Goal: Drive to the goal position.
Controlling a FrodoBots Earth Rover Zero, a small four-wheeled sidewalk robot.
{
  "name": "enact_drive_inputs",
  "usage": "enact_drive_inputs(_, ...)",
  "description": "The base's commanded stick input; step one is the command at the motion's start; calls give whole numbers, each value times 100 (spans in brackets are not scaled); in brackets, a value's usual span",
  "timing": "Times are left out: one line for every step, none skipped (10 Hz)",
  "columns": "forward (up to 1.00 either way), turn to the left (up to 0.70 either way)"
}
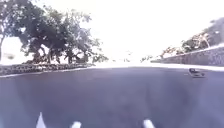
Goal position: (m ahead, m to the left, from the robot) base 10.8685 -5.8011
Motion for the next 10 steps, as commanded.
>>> enact_drive_inputs(70, -35)
enact_drive_inputs(70, -35)
enact_drive_inputs(70, -35)
enact_drive_inputs(70, -35)
enact_drive_inputs(70, -35)
enact_drive_inputs(70, -35)
enact_drive_inputs(70, -35)
enact_drive_inputs(70, -35)
enact_drive_inputs(70, -35)
enact_drive_inputs(70, -35)
